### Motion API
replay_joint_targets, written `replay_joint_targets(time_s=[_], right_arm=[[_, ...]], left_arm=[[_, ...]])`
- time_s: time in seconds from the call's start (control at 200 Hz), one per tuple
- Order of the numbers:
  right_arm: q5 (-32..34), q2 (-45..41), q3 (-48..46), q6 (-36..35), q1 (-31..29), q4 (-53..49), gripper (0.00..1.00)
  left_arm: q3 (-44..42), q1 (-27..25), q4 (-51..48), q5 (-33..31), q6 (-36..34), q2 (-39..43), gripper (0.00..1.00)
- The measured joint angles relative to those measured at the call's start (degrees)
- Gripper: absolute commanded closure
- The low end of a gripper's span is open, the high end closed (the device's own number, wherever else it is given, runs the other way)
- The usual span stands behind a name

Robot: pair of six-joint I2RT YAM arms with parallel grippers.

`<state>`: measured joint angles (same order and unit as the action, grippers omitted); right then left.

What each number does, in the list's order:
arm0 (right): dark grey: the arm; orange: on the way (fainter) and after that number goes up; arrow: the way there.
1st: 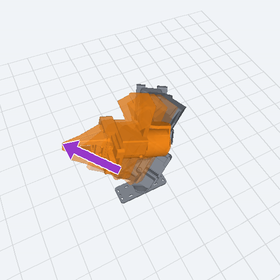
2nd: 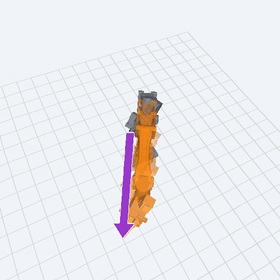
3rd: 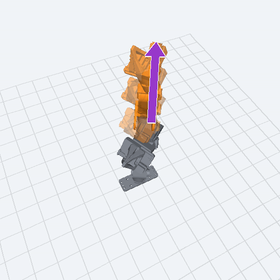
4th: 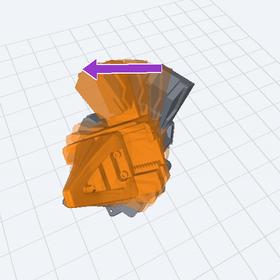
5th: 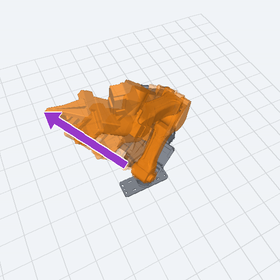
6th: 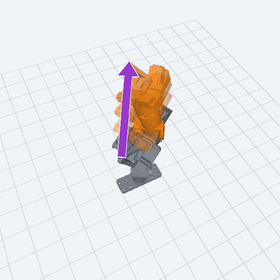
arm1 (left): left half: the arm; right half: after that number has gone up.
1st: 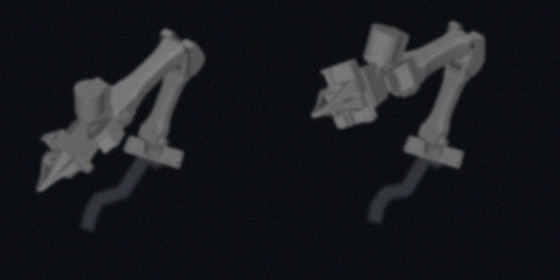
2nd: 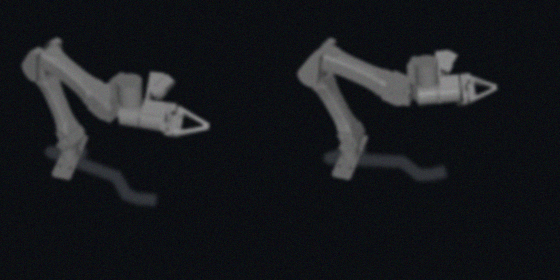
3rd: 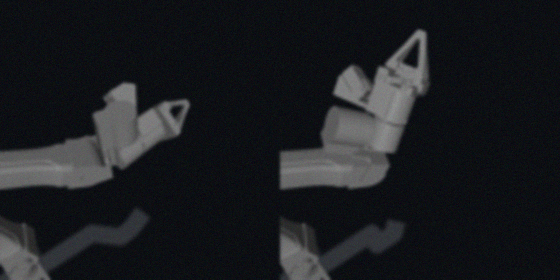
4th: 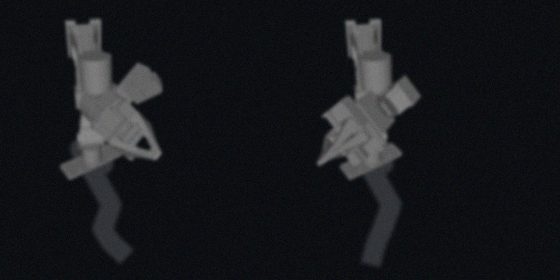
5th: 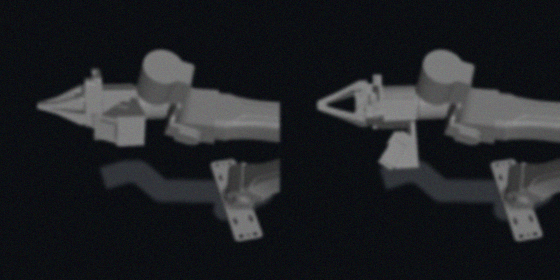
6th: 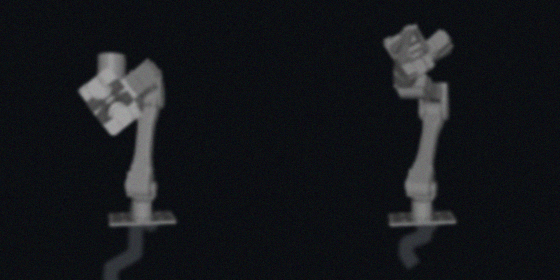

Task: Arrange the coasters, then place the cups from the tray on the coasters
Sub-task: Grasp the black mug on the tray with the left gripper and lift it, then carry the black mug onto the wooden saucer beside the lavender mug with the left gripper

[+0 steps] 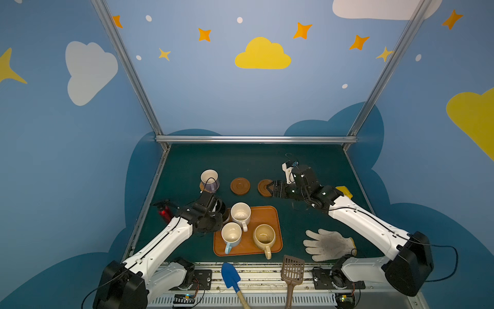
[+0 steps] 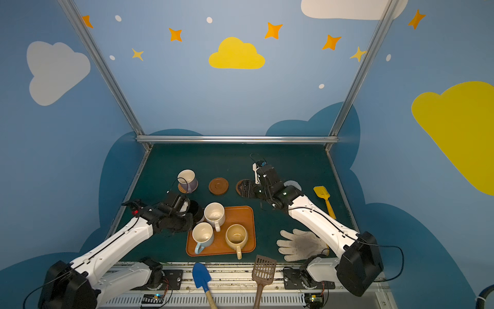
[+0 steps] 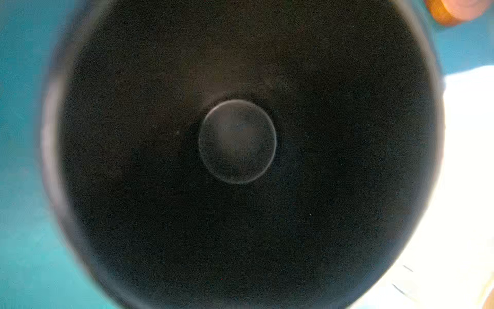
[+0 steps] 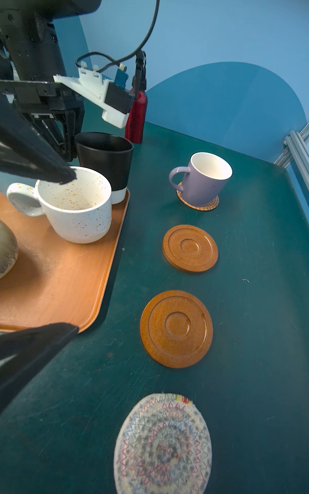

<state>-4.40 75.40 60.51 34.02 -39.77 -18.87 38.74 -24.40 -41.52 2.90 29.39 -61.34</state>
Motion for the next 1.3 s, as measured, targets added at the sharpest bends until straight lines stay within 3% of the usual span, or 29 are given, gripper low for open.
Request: replay_joint_targets(time_s=[0.115,0.21,0.285,0.771,1.066,1.301], right_arm=[[-0.15,0.33,0.00,-0.24,0.00,0.00,0.18],[-0.22,0.59,0.00,-0.44,0.00,0.00,0.18],[-0.44,0.79,0.00,-0.46,0.00,0.00,0.18],[-0.83,0.98,0.02,-1.03,0.02,-0.02,0.18],[-0.66,-0.04,0.04,-2.86,0.07,-0.92,0.18],[-0.55,-1.92,-0.07,-2.97,0.31,-1.01,0.18]], left_arm=[[0.07,0.00,-0.02,-0.15,-0.26,0.35,0.79],[0.22,0.00,-0.22,-0.37,-0.44,0.57,0.86],[0.66,0.00,-1.07,-0.55,-0.55,0.66,0.97],[6.58,0.02,-9.57,-3.78,-2.43,0.72,0.97],[19.32,0.02,-14.38,-6.14,-4.87,-0.37,0.97],[27.61,0.02,-14.08,-6.12,-6.95,-7.48,0.97]])
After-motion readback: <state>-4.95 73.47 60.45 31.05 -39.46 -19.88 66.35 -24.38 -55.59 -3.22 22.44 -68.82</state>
